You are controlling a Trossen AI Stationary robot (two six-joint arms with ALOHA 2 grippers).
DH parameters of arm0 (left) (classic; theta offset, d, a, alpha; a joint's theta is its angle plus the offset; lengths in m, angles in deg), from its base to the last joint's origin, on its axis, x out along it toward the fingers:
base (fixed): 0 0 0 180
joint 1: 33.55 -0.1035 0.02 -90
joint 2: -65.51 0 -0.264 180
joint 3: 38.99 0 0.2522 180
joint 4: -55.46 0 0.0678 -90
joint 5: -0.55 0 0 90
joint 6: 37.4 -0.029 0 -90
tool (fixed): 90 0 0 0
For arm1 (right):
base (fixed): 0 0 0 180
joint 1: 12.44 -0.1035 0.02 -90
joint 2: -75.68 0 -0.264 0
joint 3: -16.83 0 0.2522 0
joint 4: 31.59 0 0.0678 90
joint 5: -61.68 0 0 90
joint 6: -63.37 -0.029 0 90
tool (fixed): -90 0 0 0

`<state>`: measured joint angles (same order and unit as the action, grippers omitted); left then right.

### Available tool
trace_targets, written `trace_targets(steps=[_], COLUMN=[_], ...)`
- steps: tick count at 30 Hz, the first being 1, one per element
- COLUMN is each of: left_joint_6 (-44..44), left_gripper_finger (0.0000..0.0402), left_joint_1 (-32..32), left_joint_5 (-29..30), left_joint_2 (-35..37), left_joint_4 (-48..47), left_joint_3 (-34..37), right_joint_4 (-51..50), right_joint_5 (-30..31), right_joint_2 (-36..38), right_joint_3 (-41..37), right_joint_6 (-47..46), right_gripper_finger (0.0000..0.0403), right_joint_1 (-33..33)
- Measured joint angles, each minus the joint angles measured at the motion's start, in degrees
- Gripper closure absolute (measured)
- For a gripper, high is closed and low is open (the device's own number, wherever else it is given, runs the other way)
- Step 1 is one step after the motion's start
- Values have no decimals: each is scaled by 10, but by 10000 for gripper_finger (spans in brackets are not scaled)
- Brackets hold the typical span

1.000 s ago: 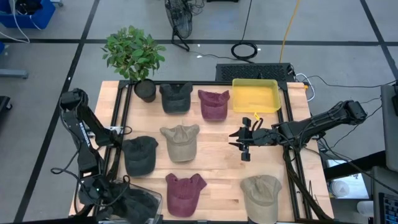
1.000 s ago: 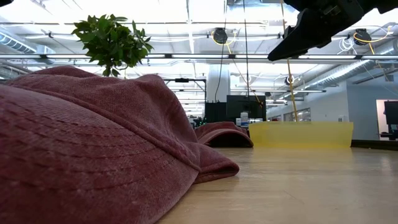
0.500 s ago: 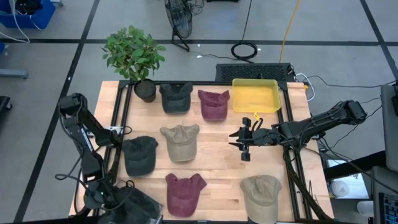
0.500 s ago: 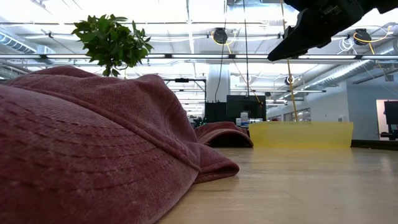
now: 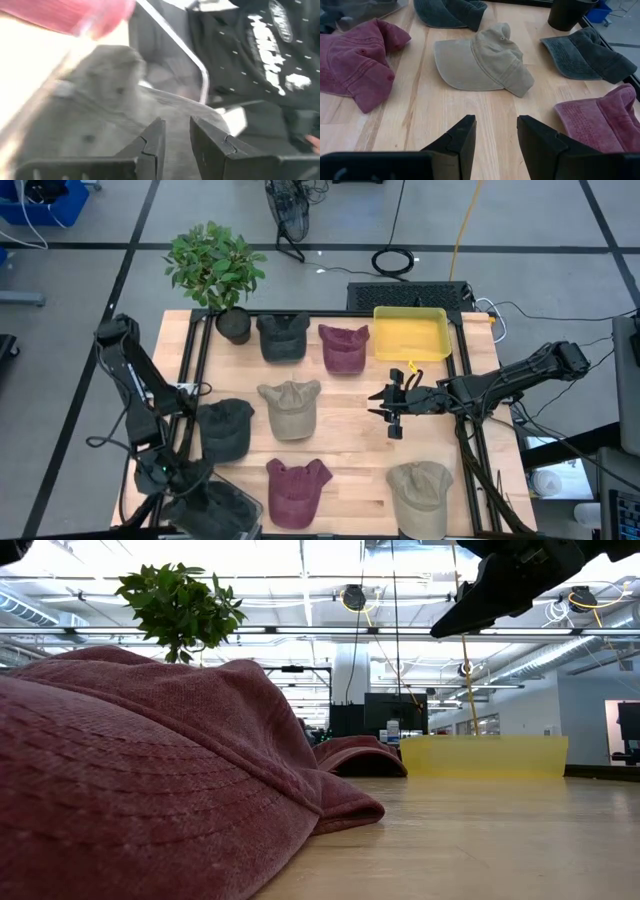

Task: Pick & Place hat
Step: Adjust the transparent bin

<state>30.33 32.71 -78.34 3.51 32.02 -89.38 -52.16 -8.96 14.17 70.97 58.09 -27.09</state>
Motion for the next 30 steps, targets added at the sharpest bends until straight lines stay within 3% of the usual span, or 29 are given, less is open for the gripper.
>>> trace_targets(steps=[6, 14, 23, 30], left_joint_6=[-18, -128, -221, -227], left_gripper_finger=[312, 304, 225, 175], left_joint_1=[-29, -61, -117, -138], left_joint_5=[71, 0, -6, -26], left_joint_2=[48, 4, 2, -12], left_joint_4=[-79, -74, -86, -147], left_joint_3=[0, 0, 0, 0], right_joint_4=[0, 0, 0, 0], right_joint_5=[0, 0, 0, 0], right_joint_2=[0, 0, 0, 0], right_joint_3=[0, 0, 0, 0], right_joint_6=[0, 0, 0, 0], right_gripper_finger=[273, 273, 273, 273], right_joint_1=[0, 0, 0, 0])
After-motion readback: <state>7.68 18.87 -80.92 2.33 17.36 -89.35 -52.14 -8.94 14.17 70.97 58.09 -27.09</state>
